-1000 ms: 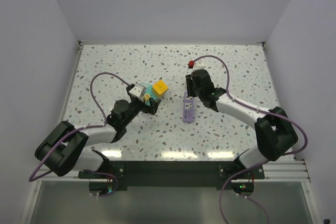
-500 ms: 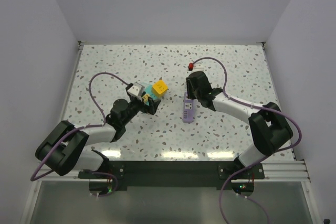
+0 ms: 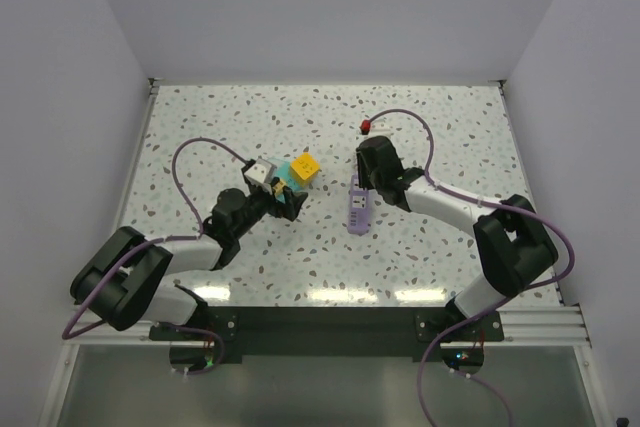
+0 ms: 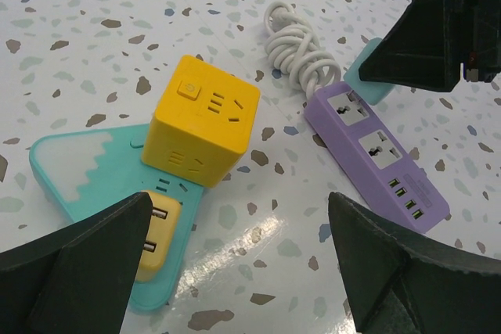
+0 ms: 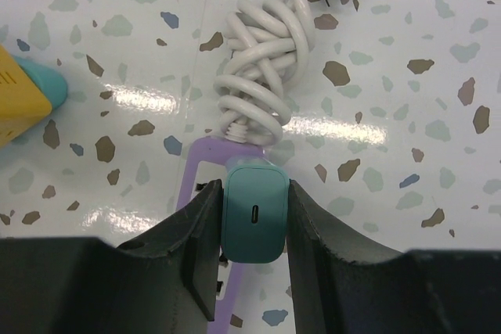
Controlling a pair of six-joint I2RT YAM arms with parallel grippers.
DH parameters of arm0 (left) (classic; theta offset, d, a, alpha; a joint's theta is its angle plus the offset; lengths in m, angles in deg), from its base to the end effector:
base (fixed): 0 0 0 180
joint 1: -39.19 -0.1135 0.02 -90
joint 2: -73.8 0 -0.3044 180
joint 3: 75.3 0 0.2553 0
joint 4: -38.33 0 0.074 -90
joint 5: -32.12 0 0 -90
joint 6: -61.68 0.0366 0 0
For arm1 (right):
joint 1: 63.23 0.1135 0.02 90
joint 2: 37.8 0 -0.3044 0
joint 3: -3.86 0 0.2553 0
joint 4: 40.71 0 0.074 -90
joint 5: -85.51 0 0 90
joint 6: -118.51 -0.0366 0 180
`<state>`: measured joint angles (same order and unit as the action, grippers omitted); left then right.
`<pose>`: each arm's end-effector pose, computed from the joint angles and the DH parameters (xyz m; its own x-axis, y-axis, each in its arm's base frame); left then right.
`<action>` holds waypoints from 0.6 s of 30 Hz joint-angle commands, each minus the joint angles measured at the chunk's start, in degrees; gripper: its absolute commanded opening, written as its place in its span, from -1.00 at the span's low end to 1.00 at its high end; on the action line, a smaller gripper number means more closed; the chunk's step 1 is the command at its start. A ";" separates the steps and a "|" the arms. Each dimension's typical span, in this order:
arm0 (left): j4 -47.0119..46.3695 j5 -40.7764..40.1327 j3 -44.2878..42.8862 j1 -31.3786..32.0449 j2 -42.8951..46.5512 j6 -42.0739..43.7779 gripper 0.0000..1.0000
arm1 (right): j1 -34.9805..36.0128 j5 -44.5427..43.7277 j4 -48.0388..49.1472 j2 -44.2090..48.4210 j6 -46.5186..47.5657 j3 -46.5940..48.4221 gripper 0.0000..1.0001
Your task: Insert the plug
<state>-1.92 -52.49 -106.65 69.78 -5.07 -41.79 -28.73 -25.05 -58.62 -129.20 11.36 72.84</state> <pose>0.2076 -0.1267 0.2099 -0.2426 -0.1260 -0.9619 0.5453 0.8023 -0.2426 0.2924 0.1854 0.2504 -0.6010 -0.0780 -0.7955 -0.1386 0.9903 0.0076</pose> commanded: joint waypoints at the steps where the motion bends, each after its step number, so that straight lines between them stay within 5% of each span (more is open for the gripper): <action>1: -1.97 0.68 -0.26 -0.53 -0.32 -1.20 1.00 | -0.05 -3.00 -0.96 1.65 -1.22 0.33 -1.00; 18: -1.62 1.03 -0.52 -0.53 0.03 -1.55 1.00 | 1.80 -2.12 -0.25 2.89 -2.36 -0.29 -1.00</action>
<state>-1.95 -52.07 -106.65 69.67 -5.35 -42.58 -27.63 -26.03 -59.82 -128.48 10.36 72.27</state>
